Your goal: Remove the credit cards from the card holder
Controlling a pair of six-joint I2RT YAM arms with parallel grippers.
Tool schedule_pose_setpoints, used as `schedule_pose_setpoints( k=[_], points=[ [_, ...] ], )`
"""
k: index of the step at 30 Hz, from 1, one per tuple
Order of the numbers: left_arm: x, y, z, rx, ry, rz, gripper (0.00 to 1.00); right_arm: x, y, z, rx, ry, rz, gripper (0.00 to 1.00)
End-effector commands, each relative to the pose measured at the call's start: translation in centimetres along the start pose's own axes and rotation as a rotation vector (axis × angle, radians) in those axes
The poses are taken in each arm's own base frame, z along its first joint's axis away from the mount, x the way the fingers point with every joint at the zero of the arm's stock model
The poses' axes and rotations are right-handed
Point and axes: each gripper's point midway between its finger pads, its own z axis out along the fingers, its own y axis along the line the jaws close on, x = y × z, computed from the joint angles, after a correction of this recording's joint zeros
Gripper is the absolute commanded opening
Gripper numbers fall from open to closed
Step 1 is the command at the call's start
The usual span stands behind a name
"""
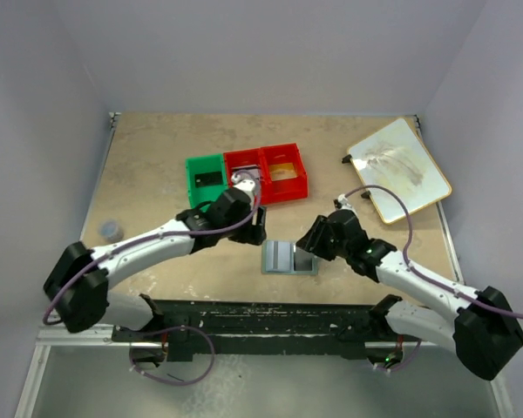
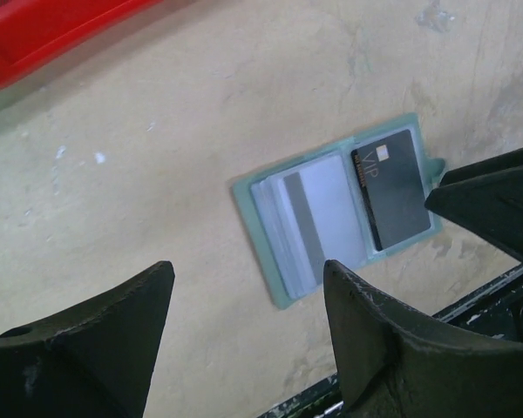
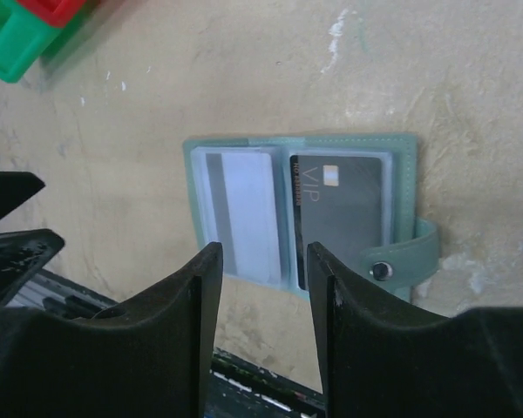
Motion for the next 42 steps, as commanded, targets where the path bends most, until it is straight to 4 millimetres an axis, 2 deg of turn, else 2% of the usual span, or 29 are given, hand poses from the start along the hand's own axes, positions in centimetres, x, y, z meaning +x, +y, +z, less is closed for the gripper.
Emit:
schedule_pose_setpoints(
  k=[1,4,8,13,17,21,25,28,31,35,36,37,39,42],
  points=[
    [-4.1,-3.8,2.0,0.049,-0.087,0.109,0.67,1.9,0.3,-0.8,-0.105,0.082,0.081,0.47],
    [-4.7,-5.7,3.7,0.099,-0.059,0.176,0.67,4.4,-0.3,-1.1,-0.161,0.154,0.131,0.45],
    [-3.0,-7.1,6.2,0.148,0.026,0.239,0.67,5.3,-1.0,-2.0,-0.157,0.176,0.142,0.46],
    [0.6,-6.6,9.2,0.153,0.137,0.299,0.67,6.5,-1.5,-2.3,-0.17,0.214,0.163,0.49],
    [1.9,-5.6,10.6,0.117,0.192,0.332,0.67,7.3,-3.1,-1.4,-0.099,0.238,0.173,0.5],
    [2.4,-5.6,10.2,0.132,0.202,0.334,0.67,7.5,-3.7,-0.6,-0.074,0.235,0.187,0.5],
    [4.7,-5.0,9.7,0.153,0.258,0.319,0.65,6.8,-5.0,0.8,0.0,0.184,0.209,0.52],
    [6.6,-4.6,9.1,0.169,0.299,0.267,0.6,5.2,-5.3,1.9,0.018,0.126,0.225,0.52],
    [7.7,-4.4,7.9,0.201,0.272,0.194,0.59,3.1,-5.2,2.9,0.006,0.092,0.245,0.52],
    [8.8,-4.9,6.7,0.259,0.228,0.102,0.58,0.7,-3.7,4.0,-0.03,0.079,0.174,0.53],
    [9.1,-5.2,6.5,0.268,0.226,0.088,0.58,0.6,-3.6,4.3,-0.03,0.095,0.164,0.53],
    [9.4,-5.6,6.3,0.281,0.224,0.076,0.58,-0.2,-2.7,4.6,-0.06,0.098,0.121,0.53],
    [10.2,-6.7,6.1,0.311,0.22,0.059,0.58,-0.5,-1.4,5.4,-0.103,0.138,0.057,0.53],
    [10.8,-8.0,6.1,0.344,0.198,0.036,0.58,-1.0,-0.6,6.7,-0.115,0.181,-0.046,0.51]
  ],
)
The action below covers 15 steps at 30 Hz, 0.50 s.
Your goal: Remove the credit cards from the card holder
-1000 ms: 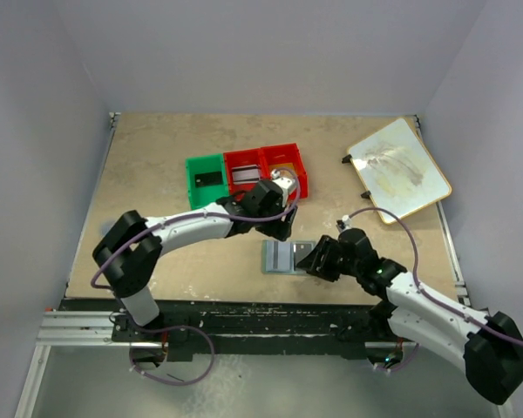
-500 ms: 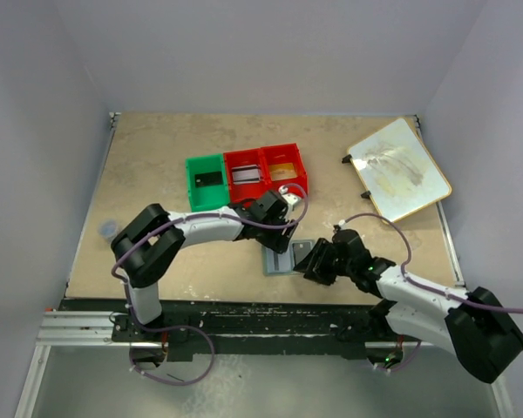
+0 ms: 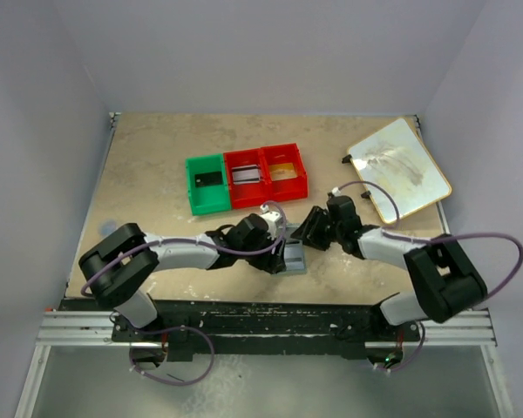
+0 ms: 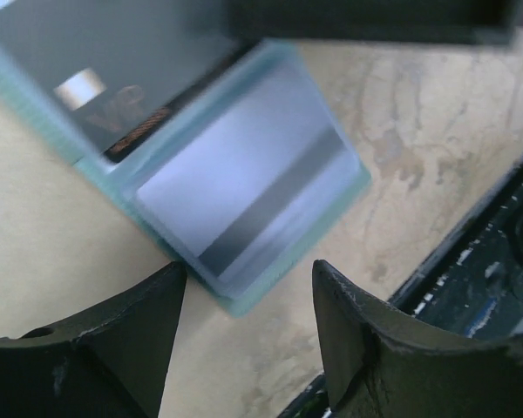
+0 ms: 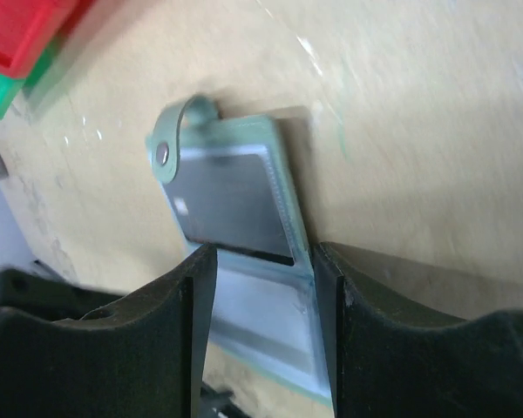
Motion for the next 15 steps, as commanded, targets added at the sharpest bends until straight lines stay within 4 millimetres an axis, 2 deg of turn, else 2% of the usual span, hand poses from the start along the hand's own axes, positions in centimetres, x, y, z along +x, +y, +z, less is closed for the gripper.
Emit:
schedule_pose_setpoints(
  k=[1,5,9,13,15],
  points=[
    [1.4,-3.0,0.7,0.093,-0.011,-0.071,0.58,-0.8,2.1,1.4,-0.062,0.065,-0.204,0.5],
    [1.2,-5.7,1.1,0.141,-0.024,-0.061,0.58,-1.3,3.8,2.3,-0.128,0.1,-0.296,0.49],
    [1.0,-7.2,1.3,0.153,-0.043,-0.053,0.58,-0.2,4.8,2.8,-0.188,0.179,-0.378,0.47],
    [0.8,-6.3,0.6,0.095,-0.059,-0.042,0.58,-1.0,5.3,2.0,-0.177,0.15,-0.431,0.47],
    [0.2,-5.4,-0.4,0.038,-0.085,-0.029,0.58,-2.7,5.0,1.0,-0.094,0.068,-0.404,0.48]
  ],
)
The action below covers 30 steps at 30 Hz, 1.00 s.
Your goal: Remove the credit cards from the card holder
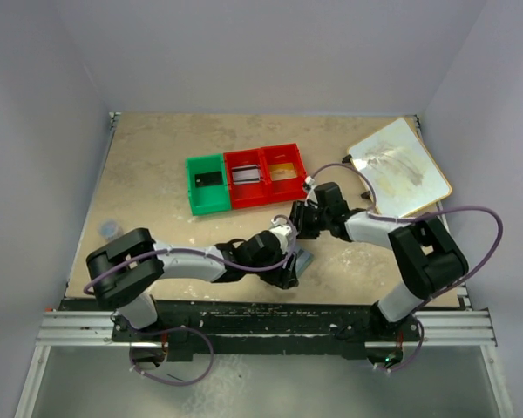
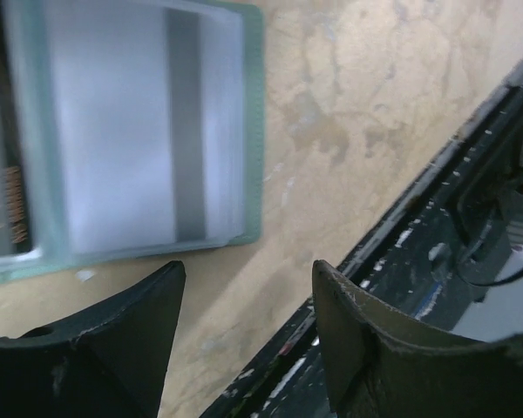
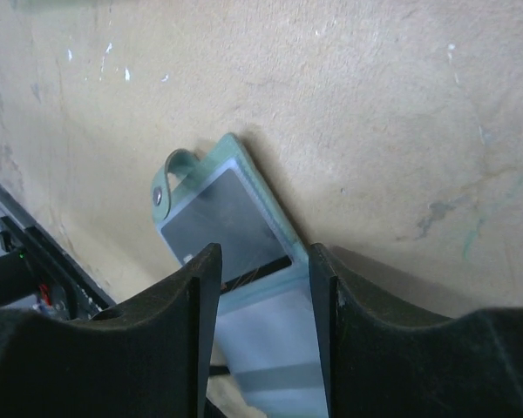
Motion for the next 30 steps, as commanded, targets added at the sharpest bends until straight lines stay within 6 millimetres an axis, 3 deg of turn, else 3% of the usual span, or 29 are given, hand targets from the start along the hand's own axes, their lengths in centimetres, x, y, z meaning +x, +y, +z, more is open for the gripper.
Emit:
schedule_pose_setpoints(
  k=[1,6,10,14,20,30],
  points=[
    [-3.1,0.7,-2.3,-0.107,-0.113,0.018,0.58,-3.1,1.1,-3.0,0.071,-0.116,-0.041,0.49],
    [-6.5,3.7,-6.9,-0.233,-0.214,0.028,0.58,-5.0,1.7,-5.5,0.105,-0.263,0.082,0.49],
    [-8.6,7.3,-8.3,-0.294,-0.241,-0.025,0.58,-3.1,4.9,-5.4,-0.053,-0.274,0.211,0.47],
    [-10.0,9.0,-7.7,-0.389,-0.229,-0.021,0.56,-1.3,5.8,-4.5,-0.039,-0.287,0.301,0.46],
    [-11.3,9.2,-6.0,-0.402,-0.229,-0.033,0.51,0.7,5.0,-3.1,-0.011,-0.278,0.412,0.43],
    [-10.3,9.8,-3.8,-0.395,-0.133,0.035,0.38,2.4,4.4,-0.1,-0.027,-0.19,0.424,0.39]
  ],
)
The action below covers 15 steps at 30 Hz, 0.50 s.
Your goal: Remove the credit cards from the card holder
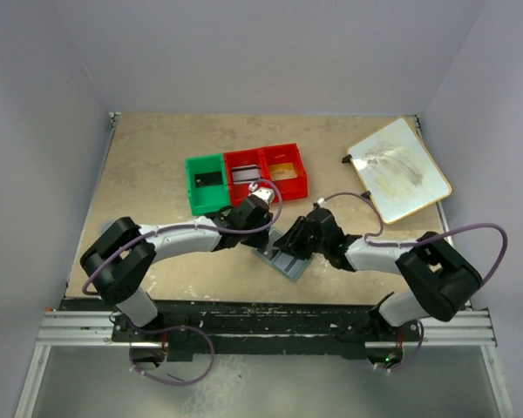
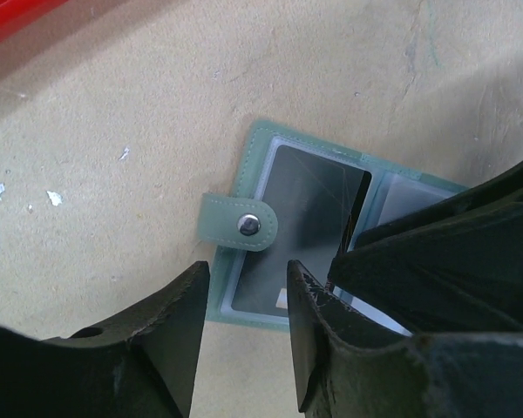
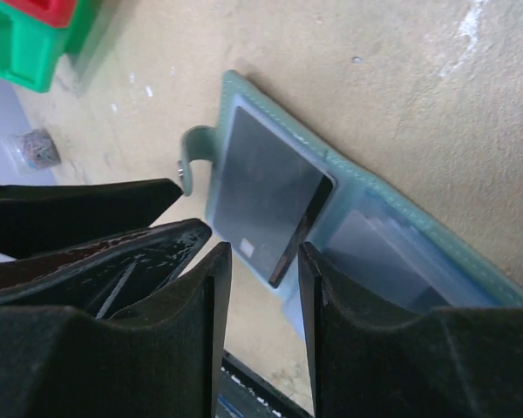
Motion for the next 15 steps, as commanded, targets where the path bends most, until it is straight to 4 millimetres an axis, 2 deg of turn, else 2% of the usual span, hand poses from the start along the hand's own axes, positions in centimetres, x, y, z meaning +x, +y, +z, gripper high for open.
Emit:
schedule_pose_setpoints(
  k=[1,3,7,15],
  points=[
    [-1.7,-1.2,0.0,0.039,-0.027,0.046,0.38,0.0,1.4,0.9,-0.05,0.01,0.025,0.39],
    [-1.3,-1.1,0.2,0.034,-0.013,0.049,0.37,0.4,0.5,1.1,-0.003,0.024,0.036,0.38],
    [0.0,-1.3,0.9,0.06,0.027,0.049,0.31,-0.2,-0.9,0.6,0.084,-0.018,0.027,0.4],
    [2.2,-1.4,1.3,0.076,0.087,0.064,0.11,-0.4,-2.1,0.3,0.14,-0.046,0.08,0.4]
  ],
)
